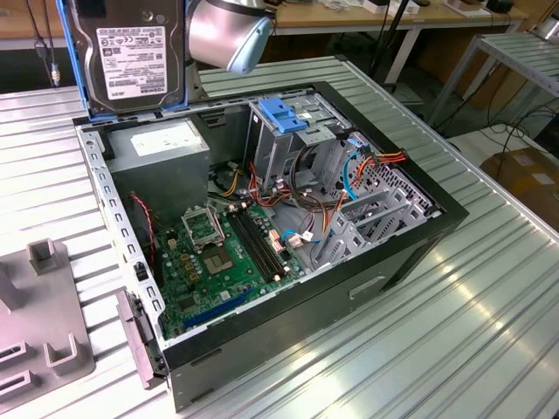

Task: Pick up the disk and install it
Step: 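Pick up the disk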

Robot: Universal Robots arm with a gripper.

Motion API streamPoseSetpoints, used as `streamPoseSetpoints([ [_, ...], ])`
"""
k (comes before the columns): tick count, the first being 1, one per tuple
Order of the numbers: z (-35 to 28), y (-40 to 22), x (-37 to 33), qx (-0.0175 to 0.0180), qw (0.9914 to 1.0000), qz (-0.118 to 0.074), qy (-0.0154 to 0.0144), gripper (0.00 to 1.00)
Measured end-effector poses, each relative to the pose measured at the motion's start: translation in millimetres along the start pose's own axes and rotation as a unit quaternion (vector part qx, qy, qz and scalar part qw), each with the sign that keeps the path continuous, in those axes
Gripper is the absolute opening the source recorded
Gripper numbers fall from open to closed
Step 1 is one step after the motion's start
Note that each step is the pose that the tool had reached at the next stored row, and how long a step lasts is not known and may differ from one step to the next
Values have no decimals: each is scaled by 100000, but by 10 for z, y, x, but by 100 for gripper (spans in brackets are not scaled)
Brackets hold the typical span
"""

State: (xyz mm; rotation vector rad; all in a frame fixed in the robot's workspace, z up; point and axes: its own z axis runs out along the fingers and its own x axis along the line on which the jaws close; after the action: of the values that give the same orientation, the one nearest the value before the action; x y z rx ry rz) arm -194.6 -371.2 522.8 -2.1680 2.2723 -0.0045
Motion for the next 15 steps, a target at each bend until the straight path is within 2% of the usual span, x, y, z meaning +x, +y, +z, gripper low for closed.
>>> streamPoseSetpoints([
  [3,1,-149,-7,3,100000,1,-3,37],
  [5,2,-213,-10,0,100000,1,-2,37],
  [9,4,-441,-21,-2,100000,4,1,37],
  [11,4,-475,-22,-2,100000,-3,0,37],
  [15,5,-476,-22,1,100000,6,-4,37],
])
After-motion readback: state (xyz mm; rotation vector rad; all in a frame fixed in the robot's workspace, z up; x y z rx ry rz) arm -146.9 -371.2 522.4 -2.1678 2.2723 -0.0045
